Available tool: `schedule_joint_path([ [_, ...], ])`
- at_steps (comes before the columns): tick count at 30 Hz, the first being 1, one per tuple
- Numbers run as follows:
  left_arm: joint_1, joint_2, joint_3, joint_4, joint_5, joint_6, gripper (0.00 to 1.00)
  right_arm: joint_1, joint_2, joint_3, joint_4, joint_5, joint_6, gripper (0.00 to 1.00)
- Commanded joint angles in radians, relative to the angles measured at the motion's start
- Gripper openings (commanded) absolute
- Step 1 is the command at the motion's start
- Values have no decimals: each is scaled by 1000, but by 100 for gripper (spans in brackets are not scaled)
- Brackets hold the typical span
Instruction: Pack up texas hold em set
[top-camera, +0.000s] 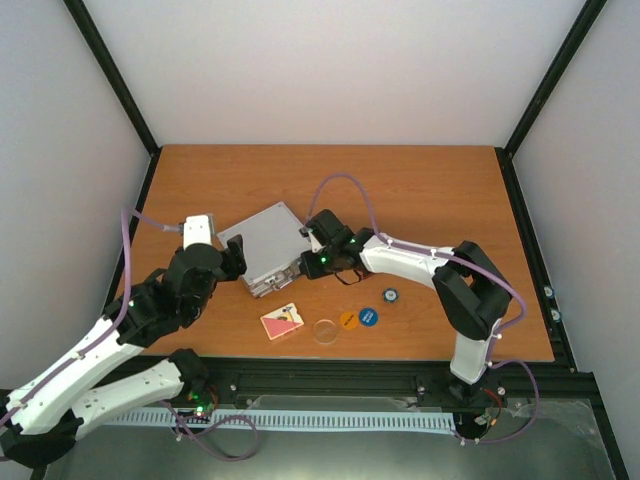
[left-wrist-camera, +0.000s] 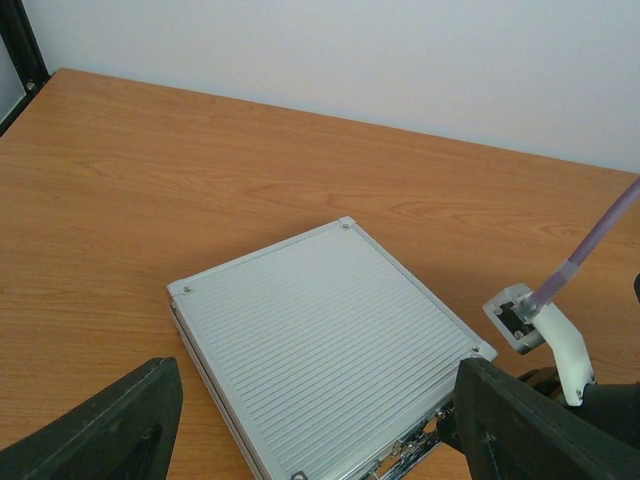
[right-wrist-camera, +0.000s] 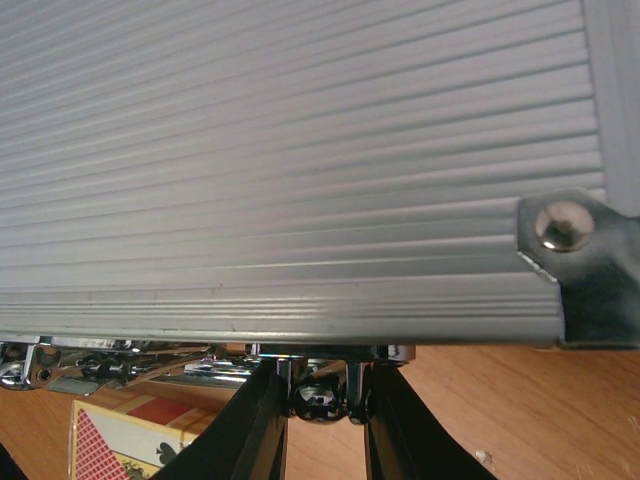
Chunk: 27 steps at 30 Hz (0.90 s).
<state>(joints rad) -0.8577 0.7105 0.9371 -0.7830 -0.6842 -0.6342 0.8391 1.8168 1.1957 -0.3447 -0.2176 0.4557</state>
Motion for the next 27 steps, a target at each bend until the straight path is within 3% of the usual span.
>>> schedule_joint_path([
  [1, -7, -21, -9, -13, -4, -21, 77, 16, 11, 108, -83, 0, -44, 4],
  [10, -7, -40, -20, -23, -1, -25, 77, 20, 80, 64, -70, 16, -48, 7],
  [15, -6, -37, -21, -28, -2, -24, 77, 21, 79, 29, -40, 4, -49, 22],
  [27, -7, -23, -11, -27, 1, -23, 77, 21, -11, 73, -74, 34, -53, 17],
])
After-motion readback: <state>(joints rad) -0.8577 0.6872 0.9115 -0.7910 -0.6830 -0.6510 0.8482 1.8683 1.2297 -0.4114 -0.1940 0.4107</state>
